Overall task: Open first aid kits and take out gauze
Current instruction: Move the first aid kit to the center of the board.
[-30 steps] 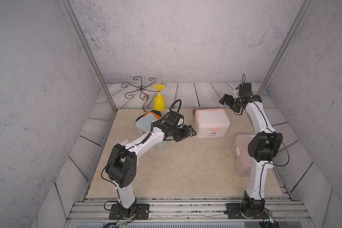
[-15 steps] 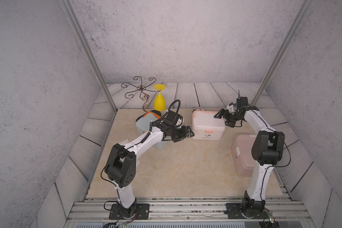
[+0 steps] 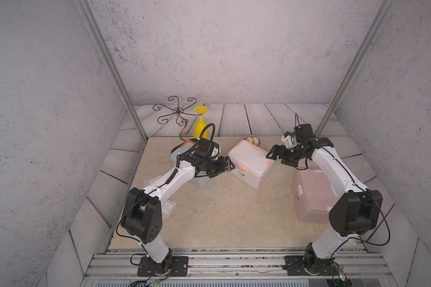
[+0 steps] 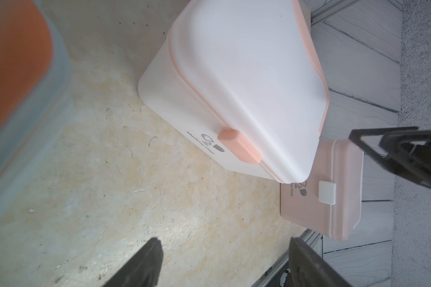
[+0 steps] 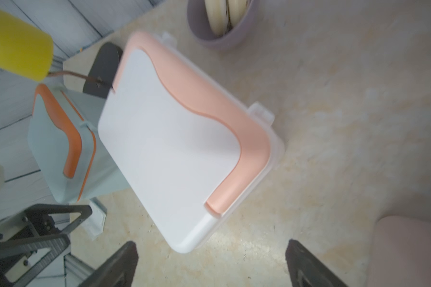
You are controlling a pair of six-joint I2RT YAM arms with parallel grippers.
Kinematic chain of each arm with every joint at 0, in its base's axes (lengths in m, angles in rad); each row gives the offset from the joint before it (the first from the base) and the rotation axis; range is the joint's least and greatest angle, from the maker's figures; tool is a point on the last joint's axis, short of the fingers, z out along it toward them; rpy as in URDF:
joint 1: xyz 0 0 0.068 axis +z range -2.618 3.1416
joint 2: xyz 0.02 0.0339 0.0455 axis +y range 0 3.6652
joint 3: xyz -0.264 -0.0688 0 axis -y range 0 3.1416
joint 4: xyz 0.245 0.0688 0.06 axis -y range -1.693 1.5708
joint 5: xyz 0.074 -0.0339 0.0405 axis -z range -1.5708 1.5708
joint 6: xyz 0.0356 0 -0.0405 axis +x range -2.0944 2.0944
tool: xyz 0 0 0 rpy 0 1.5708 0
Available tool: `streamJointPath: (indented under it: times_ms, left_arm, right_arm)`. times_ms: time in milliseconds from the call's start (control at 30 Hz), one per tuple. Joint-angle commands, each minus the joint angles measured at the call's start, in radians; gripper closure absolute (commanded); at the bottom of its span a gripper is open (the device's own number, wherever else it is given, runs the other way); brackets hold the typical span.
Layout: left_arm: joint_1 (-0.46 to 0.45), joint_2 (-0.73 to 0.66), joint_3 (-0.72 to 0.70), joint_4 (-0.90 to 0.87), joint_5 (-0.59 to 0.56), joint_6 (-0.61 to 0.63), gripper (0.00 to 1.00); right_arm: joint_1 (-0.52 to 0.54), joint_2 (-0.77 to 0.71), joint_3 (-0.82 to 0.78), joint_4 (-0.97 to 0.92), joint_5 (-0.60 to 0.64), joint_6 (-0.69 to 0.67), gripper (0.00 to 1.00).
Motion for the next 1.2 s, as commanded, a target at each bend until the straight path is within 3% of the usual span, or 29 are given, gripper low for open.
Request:
streamJointPath:
  times_ms: [0,233,367,467,633,767,933,1167]
  left_arm:
    - [0.008,0.014,-0.001,0.046,0.025,-0.005,0.17]
    - [0.015,0.134,0.1,0.079,0.092,-0.018,0.17]
    - [0.025,0.191,0.143,0.062,0.092,-0.003,0.17]
    - [0.034,0.225,0.169,0.045,0.104,0.014,0.17]
    - [0.029,0.259,0.186,0.024,0.158,0.035,0.18]
    - [0.012,0.247,0.165,0.001,0.21,0.047,0.19]
    - [-0.052,0.163,0.027,0.064,0.235,0.016,0.19]
    - [-0.137,0.044,-0.162,0.196,0.232,-0.068,0.2]
  right_arm:
    - [-0.002,0.113,0.15,-0.007,0.007,-0.067,0.05]
    - [0.0,0.482,0.571,-0.142,-0.202,-0.121,0.09]
    - [0.027,0.557,0.623,-0.232,-0.266,-0.146,0.13]
    - [0.052,0.499,0.484,-0.225,-0.26,-0.15,0.15]
    - [0.084,0.27,0.103,-0.093,-0.24,-0.105,0.19]
    - [0.092,0.097,-0.099,-0.053,-0.186,-0.086,0.2]
    - [0.105,-0.094,-0.312,-0.006,-0.135,-0.039,0.2]
    - [0.121,-0.278,-0.491,-0.01,-0.004,-0.002,0.2]
